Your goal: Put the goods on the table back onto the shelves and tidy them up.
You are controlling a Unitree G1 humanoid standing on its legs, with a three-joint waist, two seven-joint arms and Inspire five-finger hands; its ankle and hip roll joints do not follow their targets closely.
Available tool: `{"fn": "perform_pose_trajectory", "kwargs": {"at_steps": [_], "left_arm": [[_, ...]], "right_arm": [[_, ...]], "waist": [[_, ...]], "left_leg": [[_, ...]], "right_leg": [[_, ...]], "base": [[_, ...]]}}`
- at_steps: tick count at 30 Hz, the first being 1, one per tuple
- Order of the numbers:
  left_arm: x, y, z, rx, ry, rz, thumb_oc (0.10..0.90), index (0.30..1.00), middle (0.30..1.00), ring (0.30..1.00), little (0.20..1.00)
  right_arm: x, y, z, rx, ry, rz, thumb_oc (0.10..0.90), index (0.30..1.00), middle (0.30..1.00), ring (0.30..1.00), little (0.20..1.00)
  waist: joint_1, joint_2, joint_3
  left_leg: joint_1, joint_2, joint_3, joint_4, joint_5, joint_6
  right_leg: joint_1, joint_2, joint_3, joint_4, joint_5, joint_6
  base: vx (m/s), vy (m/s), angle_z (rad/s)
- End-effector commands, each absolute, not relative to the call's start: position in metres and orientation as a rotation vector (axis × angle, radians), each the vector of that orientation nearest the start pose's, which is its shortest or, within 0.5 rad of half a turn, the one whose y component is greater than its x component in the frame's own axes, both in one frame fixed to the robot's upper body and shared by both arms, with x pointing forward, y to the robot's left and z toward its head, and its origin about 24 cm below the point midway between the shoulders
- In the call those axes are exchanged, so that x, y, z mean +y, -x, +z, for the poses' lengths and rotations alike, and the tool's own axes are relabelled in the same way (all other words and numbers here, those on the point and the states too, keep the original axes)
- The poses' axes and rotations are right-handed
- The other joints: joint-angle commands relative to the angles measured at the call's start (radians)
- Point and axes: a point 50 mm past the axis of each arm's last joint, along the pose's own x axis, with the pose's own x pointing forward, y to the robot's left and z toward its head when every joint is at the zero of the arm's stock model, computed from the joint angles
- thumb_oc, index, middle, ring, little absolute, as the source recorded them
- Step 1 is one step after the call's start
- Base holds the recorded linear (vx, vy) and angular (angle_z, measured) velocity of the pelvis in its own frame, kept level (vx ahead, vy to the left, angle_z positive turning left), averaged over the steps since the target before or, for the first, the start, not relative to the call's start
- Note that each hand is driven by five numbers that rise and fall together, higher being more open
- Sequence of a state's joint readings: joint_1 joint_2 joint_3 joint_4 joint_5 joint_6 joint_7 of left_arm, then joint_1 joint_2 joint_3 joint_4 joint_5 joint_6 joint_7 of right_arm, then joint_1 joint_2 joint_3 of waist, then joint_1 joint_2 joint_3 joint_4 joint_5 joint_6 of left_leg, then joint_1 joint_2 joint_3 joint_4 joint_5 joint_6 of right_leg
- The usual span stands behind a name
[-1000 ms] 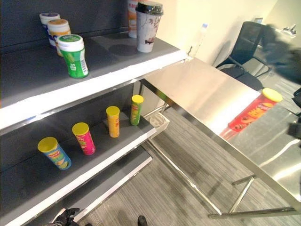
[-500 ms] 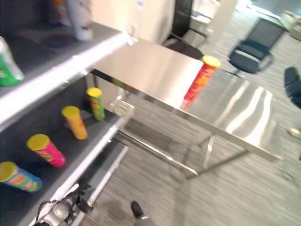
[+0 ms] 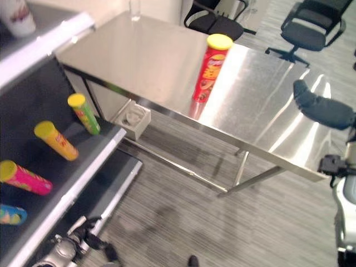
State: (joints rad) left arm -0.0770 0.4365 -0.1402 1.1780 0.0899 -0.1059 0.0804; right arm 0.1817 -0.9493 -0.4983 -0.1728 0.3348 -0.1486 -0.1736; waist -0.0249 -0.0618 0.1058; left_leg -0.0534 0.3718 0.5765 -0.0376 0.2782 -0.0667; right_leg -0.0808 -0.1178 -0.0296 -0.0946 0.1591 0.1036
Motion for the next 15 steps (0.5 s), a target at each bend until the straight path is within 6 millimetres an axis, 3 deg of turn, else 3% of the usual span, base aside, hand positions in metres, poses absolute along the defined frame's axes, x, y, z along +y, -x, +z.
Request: {"fn": "perform_pose_trajectory", "kwargs": {"at_steps": [1,3,4,5,7,8,9,12,13,15], "left_arm": [[0.313,-0.164,-0.107,0.932,-0.525,0.248,0.8,0.9,0.9,0.9,0.9],[0.315,-0.139,-0.117,1.002,-0.474,0.297,0.8,0.9,0.9,0.9,0.9],[0.315,-0.139,-0.117,1.002,-0.474,0.297,0.8,0.9,0.9,0.9,0.9],[0.308,-0.105,-0.132,1.094,-0.407,0.302,0.8,0.9,0.9,0.9,0.9],[0.307,-0.08,-0.139,1.152,-0.306,0.375,0.8,0.9,0.9,0.9,0.9],[0.306,-0.074,-0.141,1.165,-0.277,0.395,0.8,0.9,0.9,0.9,0.9],[0.302,-0.075,-0.142,1.169,-0.274,0.38,0.8,0.9,0.9,0.9,0.9],[0.29,-0.084,-0.145,1.157,-0.335,0.28,0.8,0.9,0.9,0.9,0.9],[0.288,-0.081,-0.146,1.167,-0.337,0.269,0.8,0.9,0.9,0.9,0.9],[0.282,-0.085,-0.147,1.151,-0.348,0.236,0.8,0.9,0.9,0.9,0.9]], "right_arm": [[-0.346,-0.188,0.284,-0.76,0.628,-0.466,0.8,0.9,0.9,0.9,0.9],[-0.346,-0.189,0.279,-0.758,0.615,-0.469,0.8,0.9,0.9,0.9,0.9],[-0.346,-0.19,0.279,-0.758,0.615,-0.468,0.8,0.9,0.9,0.9,0.9],[-0.339,-0.193,0.275,-0.749,0.618,-0.423,0.8,0.9,0.9,0.9,0.9],[-0.335,-0.197,0.267,-0.727,0.601,-0.386,0.8,0.9,0.9,0.9,0.9],[-0.332,-0.201,0.266,-0.728,0.595,-0.372,0.8,0.9,0.9,0.9,0.9],[-0.33,-0.203,0.268,-0.74,0.595,-0.367,0.8,0.9,0.9,0.9,0.9],[-0.328,-0.209,0.271,-0.764,0.606,-0.378,0.8,0.9,0.9,0.9,0.9],[-0.328,-0.208,0.272,-0.77,0.612,-0.384,0.8,0.9,0.9,0.9,0.9],[-0.318,-0.208,0.268,-0.785,0.595,-0.35,0.8,0.9,0.9,0.9,0.9]], "waist": [[0.026,-0.031,-0.063],[0.054,-0.029,-0.037],[0.048,-0.028,-0.038],[0.074,-0.031,-0.014],[0.1,-0.036,-0.003],[0.115,-0.035,0.002],[0.114,-0.033,0.0],[0.113,-0.012,-0.001],[0.102,0.012,-0.015],[0.097,0.033,-0.027]], "left_leg": [[0.003,0.112,-0.074,-0.046,-0.065,-0.163],[-0.023,0.091,-0.178,-0.05,-0.054,-0.135],[-0.027,0.09,-0.184,-0.05,-0.053,-0.135],[-0.032,0.012,-0.341,-0.046,-0.087,-0.104],[-0.02,-0.098,-0.461,0.017,-0.177,-0.067],[-0.019,-0.18,-0.506,0.065,-0.243,-0.038],[-0.033,-0.233,-0.516,0.11,-0.276,-0.018],[-0.071,-0.35,-0.457,0.231,-0.352,0.039],[-0.043,-0.352,-0.439,0.205,-0.36,0.051],[-0.013,-0.381,-0.463,0.167,-0.358,0.063]], "right_leg": [[-0.04,-0.004,0.015,0.286,-0.293,0.09],[-0.066,0.023,0.019,0.324,-0.289,0.062],[-0.067,0.021,0.015,0.328,-0.292,0.062],[-0.06,0.04,0.027,0.319,-0.287,0.041],[-0.045,0.054,0.048,0.304,-0.274,0.027],[-0.037,0.072,0.064,0.295,-0.274,0.015],[-0.031,0.078,0.07,0.284,-0.269,0.011],[-0.016,0.09,0.07,0.284,-0.282,0.001],[-0.015,0.101,0.068,0.3,-0.296,0.006],[-0.017,0.099,0.053,0.332,-0.305,0.013]], "base": [[-0.18,-0.272,-0.1],[-0.15,-0.163,-0.06],[-0.11,-0.203,-0.04],[-0.08,-0.203,-0.1],[-0.06,-0.234,-0.04],[-0.03,-0.165,-0.11],[-0.02,-0.128,-0.46],[0.03,0.006,-0.31],[0.12,0.088,0.17],[0.15,0.127,0.11]]}}
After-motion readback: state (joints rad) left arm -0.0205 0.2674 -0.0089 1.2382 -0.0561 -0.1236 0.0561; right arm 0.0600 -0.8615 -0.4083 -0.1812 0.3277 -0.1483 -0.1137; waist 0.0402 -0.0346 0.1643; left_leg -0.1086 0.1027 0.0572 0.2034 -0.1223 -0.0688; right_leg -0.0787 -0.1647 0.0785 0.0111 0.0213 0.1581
